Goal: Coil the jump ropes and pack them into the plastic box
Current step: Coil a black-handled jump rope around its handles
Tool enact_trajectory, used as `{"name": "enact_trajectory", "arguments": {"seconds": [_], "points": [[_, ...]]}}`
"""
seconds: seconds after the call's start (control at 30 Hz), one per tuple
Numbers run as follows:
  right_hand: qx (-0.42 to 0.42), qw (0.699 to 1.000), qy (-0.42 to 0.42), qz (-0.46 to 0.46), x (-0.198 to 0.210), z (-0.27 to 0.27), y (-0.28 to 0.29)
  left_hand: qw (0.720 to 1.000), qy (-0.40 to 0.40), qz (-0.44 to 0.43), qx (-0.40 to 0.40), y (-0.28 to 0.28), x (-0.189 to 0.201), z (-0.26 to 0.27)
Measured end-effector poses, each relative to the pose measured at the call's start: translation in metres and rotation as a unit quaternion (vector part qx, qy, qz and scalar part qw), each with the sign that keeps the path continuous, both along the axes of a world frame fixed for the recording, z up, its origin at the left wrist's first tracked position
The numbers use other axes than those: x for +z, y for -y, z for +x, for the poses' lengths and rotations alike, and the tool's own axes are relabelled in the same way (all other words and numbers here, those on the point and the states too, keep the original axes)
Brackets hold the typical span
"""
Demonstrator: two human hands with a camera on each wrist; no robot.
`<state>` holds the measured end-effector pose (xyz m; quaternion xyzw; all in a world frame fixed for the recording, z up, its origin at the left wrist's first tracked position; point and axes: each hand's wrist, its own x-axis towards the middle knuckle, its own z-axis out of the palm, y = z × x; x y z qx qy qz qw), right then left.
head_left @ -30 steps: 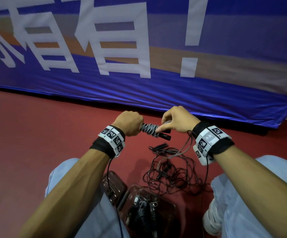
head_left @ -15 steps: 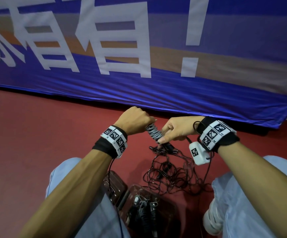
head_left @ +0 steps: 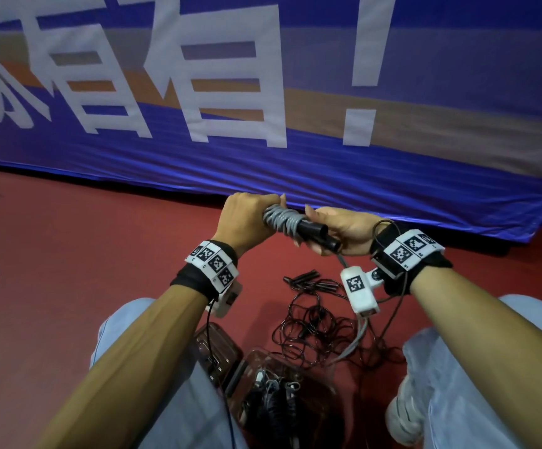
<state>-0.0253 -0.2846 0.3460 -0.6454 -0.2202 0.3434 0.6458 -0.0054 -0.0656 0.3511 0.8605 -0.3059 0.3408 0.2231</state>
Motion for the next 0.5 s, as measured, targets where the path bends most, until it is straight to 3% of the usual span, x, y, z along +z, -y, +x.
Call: {"name": "enact_trajectory", "arguments": {"seconds": [0.27,0.5], "points": [[-0.074,0.99,-0.044,0.108,0.007,-0.007,-0.005,0.98,-0.165,-0.108,0.013,0.01,-0.009,-0.003],[-0.246,0.953,-0.098,0.145,-0.001,0.004,-0.033,0.933,-0.291,-0.091,0.19,0.017,-0.01,0.005]]}}
